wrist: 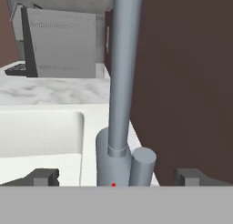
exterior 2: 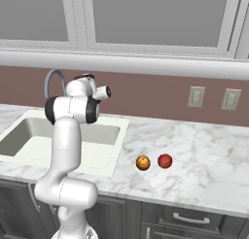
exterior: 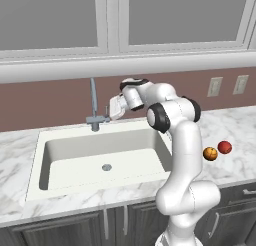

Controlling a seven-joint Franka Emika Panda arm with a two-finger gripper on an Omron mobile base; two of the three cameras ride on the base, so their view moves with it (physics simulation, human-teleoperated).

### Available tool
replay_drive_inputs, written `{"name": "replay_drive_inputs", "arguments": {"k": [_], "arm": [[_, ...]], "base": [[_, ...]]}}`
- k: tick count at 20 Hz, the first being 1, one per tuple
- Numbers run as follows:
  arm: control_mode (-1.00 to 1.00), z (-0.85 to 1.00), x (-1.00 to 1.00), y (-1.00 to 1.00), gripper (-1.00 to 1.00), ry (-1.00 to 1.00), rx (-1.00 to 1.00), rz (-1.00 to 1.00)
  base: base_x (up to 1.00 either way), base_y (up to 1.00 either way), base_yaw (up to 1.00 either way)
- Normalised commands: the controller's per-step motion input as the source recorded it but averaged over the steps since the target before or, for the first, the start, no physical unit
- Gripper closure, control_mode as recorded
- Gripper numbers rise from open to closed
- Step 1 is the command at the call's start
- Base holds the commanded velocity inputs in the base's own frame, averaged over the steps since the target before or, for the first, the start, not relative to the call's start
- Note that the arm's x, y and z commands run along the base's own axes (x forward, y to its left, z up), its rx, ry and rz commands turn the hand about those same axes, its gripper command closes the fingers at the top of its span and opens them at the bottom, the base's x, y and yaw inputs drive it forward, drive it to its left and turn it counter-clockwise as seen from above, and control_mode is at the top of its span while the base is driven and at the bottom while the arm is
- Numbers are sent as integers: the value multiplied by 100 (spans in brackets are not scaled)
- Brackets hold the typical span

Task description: Turn on the sink faucet. Then move the onion from the counter to the sink. Turn off the sink. Move the vegetable from the sink to the pot next to the stove. Finally move the pot to the front left burner.

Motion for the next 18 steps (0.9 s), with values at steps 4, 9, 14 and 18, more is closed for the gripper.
{"name": "replay_drive_inputs", "arguments": {"k": [4, 9, 14, 18], "arm": [[-100, -8, 16, 9, -100, 0, 0, 0], [-100, -14, 28, 0, -100, 0, 1, 1], [-100, -31, 34, -14, -100, 0, 5, 5], [-100, -26, 36, -4, -100, 0, 5, 5]], "base": [[0, 0, 0], [0, 0, 0], [0, 0, 0], [0, 0, 0]]}}
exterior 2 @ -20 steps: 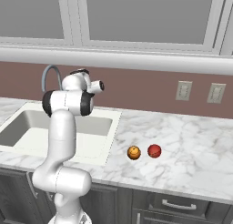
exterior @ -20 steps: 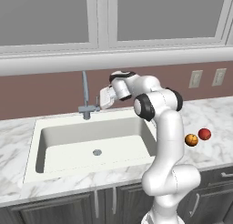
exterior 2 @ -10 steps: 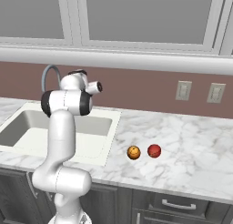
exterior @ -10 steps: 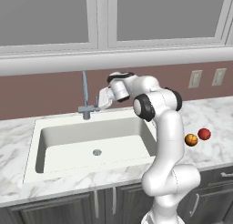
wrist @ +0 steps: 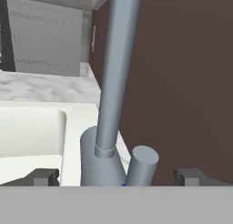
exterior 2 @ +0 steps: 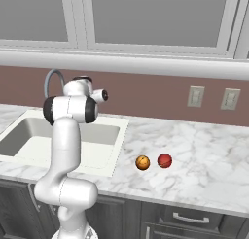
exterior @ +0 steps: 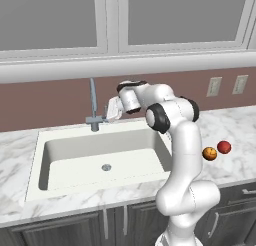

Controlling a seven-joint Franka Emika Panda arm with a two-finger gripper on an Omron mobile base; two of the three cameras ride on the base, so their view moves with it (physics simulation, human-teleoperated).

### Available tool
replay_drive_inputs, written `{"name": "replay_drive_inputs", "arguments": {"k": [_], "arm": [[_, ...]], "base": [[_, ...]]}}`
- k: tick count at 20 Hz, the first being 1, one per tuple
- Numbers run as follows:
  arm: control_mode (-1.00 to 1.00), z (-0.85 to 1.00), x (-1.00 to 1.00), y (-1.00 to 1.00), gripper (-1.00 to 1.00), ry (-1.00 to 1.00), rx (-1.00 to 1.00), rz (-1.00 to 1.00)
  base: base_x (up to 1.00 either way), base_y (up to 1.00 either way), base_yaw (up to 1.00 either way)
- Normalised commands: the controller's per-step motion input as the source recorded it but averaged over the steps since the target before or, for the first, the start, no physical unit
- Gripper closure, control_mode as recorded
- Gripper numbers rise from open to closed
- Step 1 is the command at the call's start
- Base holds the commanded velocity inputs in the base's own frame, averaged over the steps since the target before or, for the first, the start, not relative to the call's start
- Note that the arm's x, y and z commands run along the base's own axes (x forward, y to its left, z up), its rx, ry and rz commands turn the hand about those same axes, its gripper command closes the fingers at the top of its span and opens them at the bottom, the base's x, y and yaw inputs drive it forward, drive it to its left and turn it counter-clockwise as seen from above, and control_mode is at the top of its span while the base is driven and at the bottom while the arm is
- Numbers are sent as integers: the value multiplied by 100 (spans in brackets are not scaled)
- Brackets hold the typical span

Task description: Turn on the sink faucet. Then move the onion from the counter to the sink. Turn off the sink. Move the vegetable from the sink to the pot next to the stove. Finally move the pot to the front left burner.

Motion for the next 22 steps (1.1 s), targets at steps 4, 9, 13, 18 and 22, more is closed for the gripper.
{"name": "replay_drive_inputs", "arguments": {"k": [4, 9, 13, 18, 22], "arm": [[-100, -28, 36, -4, -100, 0, 4, 6], [-100, -22, 30, -14, -100, 1, 5, 5], [-100, -13, 19, -12, -100, 7, 6, 0], [-100, -7, 2, -8, -100, 12, 1, 0], [-100, -14, 21, -11, -100, 9, 0, 0]], "base": [[0, 0, 0], [0, 0, 0], [0, 0, 0], [0, 0, 0], [0, 0, 0]]}}
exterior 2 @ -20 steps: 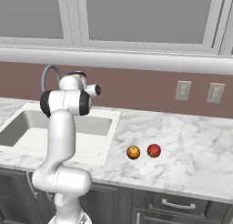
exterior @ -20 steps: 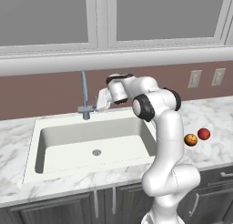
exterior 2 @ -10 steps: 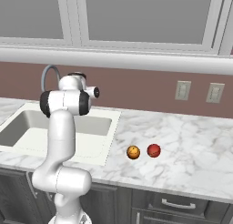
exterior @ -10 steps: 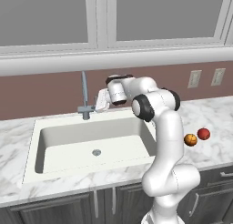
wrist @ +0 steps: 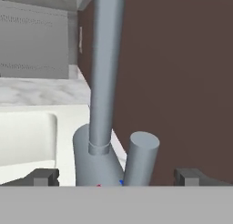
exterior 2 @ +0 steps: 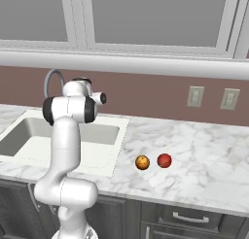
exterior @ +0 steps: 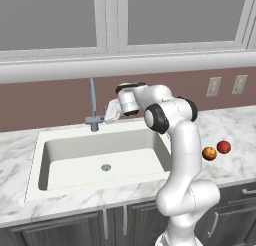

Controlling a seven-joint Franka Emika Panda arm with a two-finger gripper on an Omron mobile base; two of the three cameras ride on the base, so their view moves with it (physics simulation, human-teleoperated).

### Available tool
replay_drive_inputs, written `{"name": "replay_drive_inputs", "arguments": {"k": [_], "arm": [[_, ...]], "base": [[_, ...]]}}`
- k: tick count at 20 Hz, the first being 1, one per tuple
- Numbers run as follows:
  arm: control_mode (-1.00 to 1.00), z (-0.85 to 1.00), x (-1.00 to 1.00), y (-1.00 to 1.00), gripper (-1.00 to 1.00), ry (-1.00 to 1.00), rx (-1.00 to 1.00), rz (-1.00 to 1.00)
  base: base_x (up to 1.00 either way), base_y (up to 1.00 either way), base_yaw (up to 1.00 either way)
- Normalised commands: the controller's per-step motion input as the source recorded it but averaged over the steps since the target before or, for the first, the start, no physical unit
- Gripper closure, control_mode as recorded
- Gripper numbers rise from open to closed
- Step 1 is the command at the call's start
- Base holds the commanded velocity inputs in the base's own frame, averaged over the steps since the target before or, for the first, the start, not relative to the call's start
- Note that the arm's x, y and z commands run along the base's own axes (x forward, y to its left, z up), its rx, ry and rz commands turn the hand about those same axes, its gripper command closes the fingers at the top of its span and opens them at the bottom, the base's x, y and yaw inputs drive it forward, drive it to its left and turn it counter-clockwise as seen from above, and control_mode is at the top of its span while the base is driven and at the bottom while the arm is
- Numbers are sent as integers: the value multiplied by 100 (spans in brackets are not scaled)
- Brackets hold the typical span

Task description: Turn on the sink faucet. Then move the onion from the counter to the sink. Turn off the sink. Move the vegetable from the sink to the pot next to the stove. Finally move the pot to the front left burner.

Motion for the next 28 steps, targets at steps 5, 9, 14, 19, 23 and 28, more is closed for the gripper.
{"name": "replay_drive_inputs", "arguments": {"k": [5, 9, 14, 19, 23, 28], "arm": [[-100, -18, 28, -21, -100, 6, 3, 0], [-100, -11, 40, -23, -100, 2, 6, 0], [-100, -13, 36, -48, -100, 0, 9, 0], [-100, -12, 43, -38, -100, 0, 8, 0], [-100, -10, 44, -21, -100, 1, 6, 0], [-100, -3, 45, -6, -100, 4, 4, 0]], "base": [[0, 0, 0], [0, 0, 0], [0, 0, 0], [0, 0, 0], [0, 0, 0], [0, 0, 0]]}}
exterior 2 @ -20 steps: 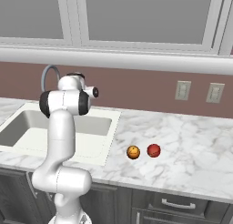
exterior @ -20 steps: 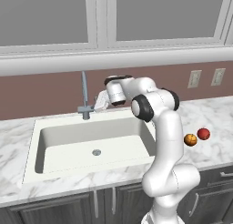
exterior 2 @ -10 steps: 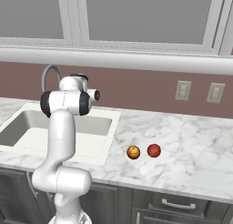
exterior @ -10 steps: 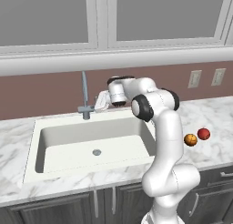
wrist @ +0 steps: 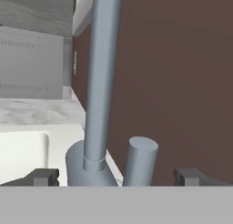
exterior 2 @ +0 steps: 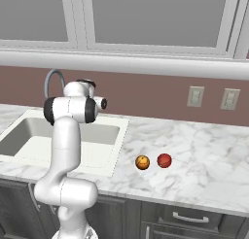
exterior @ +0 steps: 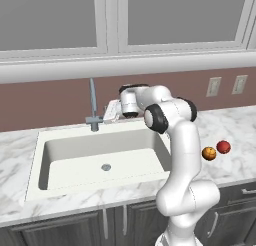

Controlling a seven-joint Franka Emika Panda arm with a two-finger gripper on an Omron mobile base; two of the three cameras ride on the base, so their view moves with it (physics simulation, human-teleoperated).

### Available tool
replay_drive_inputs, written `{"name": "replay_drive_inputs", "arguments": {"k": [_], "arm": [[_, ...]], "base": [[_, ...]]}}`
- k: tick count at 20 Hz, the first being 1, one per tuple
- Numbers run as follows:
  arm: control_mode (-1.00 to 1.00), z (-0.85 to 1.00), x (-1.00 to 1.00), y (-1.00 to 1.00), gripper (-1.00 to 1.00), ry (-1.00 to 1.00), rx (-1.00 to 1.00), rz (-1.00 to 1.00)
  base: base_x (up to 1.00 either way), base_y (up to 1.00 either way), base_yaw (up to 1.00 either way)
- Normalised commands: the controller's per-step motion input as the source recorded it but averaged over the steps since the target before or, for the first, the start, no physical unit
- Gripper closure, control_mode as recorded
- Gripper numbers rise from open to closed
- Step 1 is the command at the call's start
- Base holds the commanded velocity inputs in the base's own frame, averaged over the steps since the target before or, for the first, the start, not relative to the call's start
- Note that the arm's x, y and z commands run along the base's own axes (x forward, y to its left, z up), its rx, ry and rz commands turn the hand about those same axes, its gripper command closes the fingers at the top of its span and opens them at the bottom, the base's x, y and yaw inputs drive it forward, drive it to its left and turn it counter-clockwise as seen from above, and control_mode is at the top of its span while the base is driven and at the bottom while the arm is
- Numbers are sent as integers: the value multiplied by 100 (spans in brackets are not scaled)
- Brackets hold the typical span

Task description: Turn on the sink faucet. Then move the onion from the counter to the sink. Turn off the sink. Move the vegetable from the sink to the pot next to the stove. Finally move the pot to the front left burner.

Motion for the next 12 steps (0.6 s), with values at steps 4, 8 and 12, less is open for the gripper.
{"name": "replay_drive_inputs", "arguments": {"k": [4, 8, 12], "arm": [[-100, -8, 45, 0, 100, 6, 1, 0], [-100, -7, 40, 0, 100, 5, 0, 0], [-100, -4, 36, 0, 100, 3, 1, 0]], "base": [[0, 0, 0], [0, 0, 0], [0, 0, 0]]}}
